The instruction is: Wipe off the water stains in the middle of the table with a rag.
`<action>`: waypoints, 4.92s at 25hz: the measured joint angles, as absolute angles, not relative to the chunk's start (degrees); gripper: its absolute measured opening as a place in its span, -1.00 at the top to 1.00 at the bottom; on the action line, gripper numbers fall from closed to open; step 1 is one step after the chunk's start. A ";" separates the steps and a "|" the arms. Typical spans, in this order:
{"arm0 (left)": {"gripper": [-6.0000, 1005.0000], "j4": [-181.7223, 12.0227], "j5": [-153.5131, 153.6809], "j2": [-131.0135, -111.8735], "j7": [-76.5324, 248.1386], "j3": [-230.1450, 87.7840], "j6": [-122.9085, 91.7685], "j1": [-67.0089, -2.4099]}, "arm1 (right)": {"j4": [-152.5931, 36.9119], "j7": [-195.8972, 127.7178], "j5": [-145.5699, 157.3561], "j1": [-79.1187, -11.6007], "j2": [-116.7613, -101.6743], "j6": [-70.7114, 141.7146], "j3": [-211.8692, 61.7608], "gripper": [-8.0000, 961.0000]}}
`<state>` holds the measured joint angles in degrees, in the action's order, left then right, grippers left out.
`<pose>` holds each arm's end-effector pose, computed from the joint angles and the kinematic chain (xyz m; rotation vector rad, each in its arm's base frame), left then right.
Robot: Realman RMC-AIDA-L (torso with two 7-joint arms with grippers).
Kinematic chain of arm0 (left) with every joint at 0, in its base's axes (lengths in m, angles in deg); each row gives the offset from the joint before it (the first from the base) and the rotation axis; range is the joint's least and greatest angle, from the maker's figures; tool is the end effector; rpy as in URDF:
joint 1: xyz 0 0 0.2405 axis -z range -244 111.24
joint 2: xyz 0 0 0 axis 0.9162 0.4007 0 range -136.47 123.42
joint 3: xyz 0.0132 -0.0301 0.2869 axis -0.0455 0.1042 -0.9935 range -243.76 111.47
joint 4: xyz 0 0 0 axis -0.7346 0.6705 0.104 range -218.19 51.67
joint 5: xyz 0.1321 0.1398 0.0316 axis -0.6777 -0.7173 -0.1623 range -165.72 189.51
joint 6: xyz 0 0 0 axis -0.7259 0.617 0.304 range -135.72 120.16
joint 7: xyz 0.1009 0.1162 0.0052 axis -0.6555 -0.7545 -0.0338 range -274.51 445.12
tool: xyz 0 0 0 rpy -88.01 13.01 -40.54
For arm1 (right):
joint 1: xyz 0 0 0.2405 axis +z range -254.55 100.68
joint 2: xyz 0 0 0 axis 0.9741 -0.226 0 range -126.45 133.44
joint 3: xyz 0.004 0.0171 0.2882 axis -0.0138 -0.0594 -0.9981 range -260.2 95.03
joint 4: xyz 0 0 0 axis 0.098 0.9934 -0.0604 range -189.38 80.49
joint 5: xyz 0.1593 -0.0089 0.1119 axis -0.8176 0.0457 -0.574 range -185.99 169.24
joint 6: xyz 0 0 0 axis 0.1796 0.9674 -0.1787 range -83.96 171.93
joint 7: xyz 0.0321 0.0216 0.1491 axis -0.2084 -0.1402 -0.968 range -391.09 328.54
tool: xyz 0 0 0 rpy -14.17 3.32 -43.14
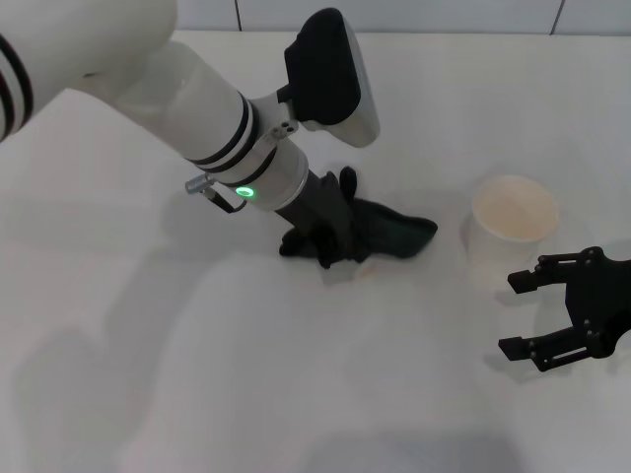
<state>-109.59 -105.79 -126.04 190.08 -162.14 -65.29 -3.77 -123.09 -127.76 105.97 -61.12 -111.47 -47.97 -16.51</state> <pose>-0.1481 0.4090 -0.1433 -3.0084 -0.0617 0.4048 0.2831 0.2851 0.0048 -2.9274 0.5070 0.1939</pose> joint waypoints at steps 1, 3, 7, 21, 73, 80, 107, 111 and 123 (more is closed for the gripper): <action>0.84 -112.53 -106.67 -125.86 190.09 -162.11 -68.00 -5.37 | -123.09 -127.76 105.96 -61.12 -111.47 -47.97 -16.49 -0.81; 0.83 -114.80 -107.68 -125.85 190.18 -162.11 -69.68 -6.35 | -123.15 -127.77 105.95 -61.12 -111.47 -47.97 -16.50 -0.81; 0.82 -122.88 -110.38 -125.88 191.35 -161.90 -74.94 -9.93 | -123.26 -127.83 105.92 -61.33 -111.47 -47.99 -16.67 -0.81; 0.79 -118.05 -115.88 -125.82 191.42 -155.38 -66.05 -11.67 | -123.31 -128.22 105.38 -60.43 -111.64 -47.40 -14.30 -0.81; -0.06 -152.46 -114.11 -125.61 188.38 -146.53 -86.90 -37.26 | -123.35 -127.82 104.48 -60.48 -111.56 -48.30 -16.74 -0.81; -0.27 -154.73 -106.89 -125.62 178.76 -138.50 -91.24 -43.85 | -120.20 -122.50 102.94 -60.46 -111.48 -51.51 -22.51 -0.81; -0.25 -146.14 -102.89 -124.12 165.38 -124.83 -101.77 -48.87 | -114.92 -115.52 98.67 -59.54 -111.48 -53.07 -24.68 -0.75; -0.25 -145.97 -102.99 -124.16 164.16 -122.29 -103.11 -49.19 | -114.61 -115.51 98.66 -59.47 -111.47 -54.22 -26.38 -0.73; -0.25 -145.37 -103.50 -124.13 162.97 -121.87 -103.23 -49.66 | -114.56 -115.75 98.62 -59.20 -111.46 -54.46 -26.72 -0.72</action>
